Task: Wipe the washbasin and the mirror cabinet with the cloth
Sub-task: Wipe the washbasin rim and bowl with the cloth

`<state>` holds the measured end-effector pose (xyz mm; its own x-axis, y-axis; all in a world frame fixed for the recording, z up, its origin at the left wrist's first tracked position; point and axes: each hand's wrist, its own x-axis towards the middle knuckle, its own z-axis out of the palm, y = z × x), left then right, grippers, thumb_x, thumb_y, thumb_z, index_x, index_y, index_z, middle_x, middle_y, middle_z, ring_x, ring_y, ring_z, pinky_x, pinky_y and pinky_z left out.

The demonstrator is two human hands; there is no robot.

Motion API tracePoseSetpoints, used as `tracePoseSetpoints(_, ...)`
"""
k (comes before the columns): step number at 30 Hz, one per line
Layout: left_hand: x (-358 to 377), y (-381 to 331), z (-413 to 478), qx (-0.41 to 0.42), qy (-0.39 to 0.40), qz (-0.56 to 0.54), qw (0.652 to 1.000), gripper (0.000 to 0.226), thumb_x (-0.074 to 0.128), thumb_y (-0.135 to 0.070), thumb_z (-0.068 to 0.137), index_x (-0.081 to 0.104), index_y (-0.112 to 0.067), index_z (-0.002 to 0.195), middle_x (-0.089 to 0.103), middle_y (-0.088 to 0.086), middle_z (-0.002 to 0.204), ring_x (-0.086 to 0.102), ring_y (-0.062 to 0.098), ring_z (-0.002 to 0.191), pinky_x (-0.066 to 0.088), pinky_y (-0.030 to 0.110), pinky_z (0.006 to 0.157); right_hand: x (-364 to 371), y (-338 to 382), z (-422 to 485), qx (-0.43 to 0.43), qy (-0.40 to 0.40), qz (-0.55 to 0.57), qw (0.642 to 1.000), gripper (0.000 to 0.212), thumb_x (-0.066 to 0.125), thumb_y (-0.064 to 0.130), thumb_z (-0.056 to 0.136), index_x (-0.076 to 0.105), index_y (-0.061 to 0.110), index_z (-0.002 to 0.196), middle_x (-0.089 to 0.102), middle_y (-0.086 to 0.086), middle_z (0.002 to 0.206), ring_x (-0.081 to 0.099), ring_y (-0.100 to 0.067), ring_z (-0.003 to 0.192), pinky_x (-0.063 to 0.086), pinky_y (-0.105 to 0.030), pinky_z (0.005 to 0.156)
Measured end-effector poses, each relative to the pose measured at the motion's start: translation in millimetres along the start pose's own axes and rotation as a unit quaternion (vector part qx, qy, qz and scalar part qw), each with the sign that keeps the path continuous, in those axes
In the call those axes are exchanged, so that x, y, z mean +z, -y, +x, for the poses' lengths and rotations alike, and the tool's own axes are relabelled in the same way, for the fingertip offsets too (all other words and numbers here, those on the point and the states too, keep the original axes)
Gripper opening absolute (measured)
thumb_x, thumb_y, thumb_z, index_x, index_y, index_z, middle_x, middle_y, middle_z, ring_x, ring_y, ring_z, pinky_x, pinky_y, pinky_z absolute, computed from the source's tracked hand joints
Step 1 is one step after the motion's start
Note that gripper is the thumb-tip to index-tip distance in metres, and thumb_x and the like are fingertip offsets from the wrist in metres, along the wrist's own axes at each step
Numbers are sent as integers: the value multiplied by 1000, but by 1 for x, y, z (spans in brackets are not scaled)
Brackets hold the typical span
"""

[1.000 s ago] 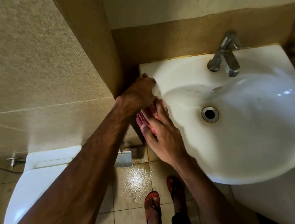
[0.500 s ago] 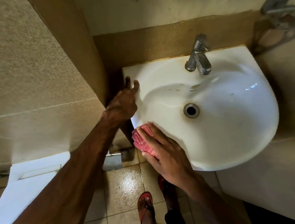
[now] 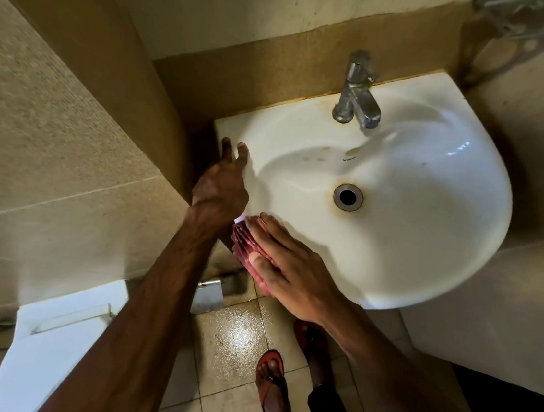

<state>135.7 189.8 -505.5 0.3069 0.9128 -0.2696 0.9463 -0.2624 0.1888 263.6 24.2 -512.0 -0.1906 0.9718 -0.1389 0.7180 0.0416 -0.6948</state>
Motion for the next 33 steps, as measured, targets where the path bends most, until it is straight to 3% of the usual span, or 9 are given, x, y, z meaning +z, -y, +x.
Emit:
tracePoseSetpoints(3,9,4,-2,2,-16,-39,999,87,51,0,94,5,-30,161,-9,3,171,56,38,128,60,44,88,-6,-6,4,19,39,16,999,56,34,39,113,14,34,166,13,6,175,14,-11,160,31,-33,123)
tracePoseSetpoints(7,17,3,-5,5,-36,-68,997,94,58,-4,92,2,-29,162,-12,1,171,51,40,134,58,44,92,-1,-29,33,36,63,55,996,55,24,42,114,11,27,165,1,14,171,-6,1,156,-6,-13,125)
tracePoseSetpoints(11,25,-4,-14,5,-88,-104,991,87,51,1,95,3,-22,164,-9,6,171,14,40,156,37,47,118,4,-69,69,80,118,-60,988,58,12,38,114,-14,24,164,-21,4,172,-24,-11,156,-9,-43,129)
tracePoseSetpoints(13,29,-6,-16,6,-116,-121,986,85,48,5,94,5,-21,164,-7,8,172,9,37,157,31,44,121,2,-87,77,73,88,-120,986,59,12,39,114,-10,20,165,-17,-3,173,-18,-19,160,-14,-39,124)
tracePoseSetpoints(17,31,-5,-19,5,-127,-129,984,86,47,5,94,5,-24,164,-8,4,172,4,34,158,31,41,121,-10,-131,73,40,-6,-258,965,55,25,33,112,42,7,157,42,-18,162,38,-38,152,28,-51,125)
tracePoseSetpoints(21,26,-7,-22,-12,-108,-124,986,88,47,3,96,1,-28,163,-12,-1,171,2,31,159,31,40,121,-19,-158,59,105,-45,-271,956,52,31,35,111,49,14,154,49,-10,159,42,-32,150,40,-50,117)
tracePoseSetpoints(27,19,-11,-28,-19,-106,-161,981,89,50,3,95,3,-30,163,-12,-4,171,45,32,143,55,40,98,-4,-121,54,226,6,-181,957,74,2,57,101,25,25,163,26,-7,170,19,-33,159,23,-60,125)
tracePoseSetpoints(30,21,-8,-28,-10,-118,-172,978,91,53,2,94,4,-30,163,-12,-3,171,58,31,128,58,36,85,1,-81,47,126,37,-140,981,56,20,41,108,36,22,158,37,-6,163,27,-31,156,20,-52,129)
tracePoseSetpoints(33,26,-4,-25,5,-124,-172,977,94,57,2,92,4,-27,163,-11,-1,171,60,28,127,53,25,75,-3,-43,29,93,78,-1,993,54,31,37,114,16,33,166,8,14,174,-2,-3,160,1,-35,127)
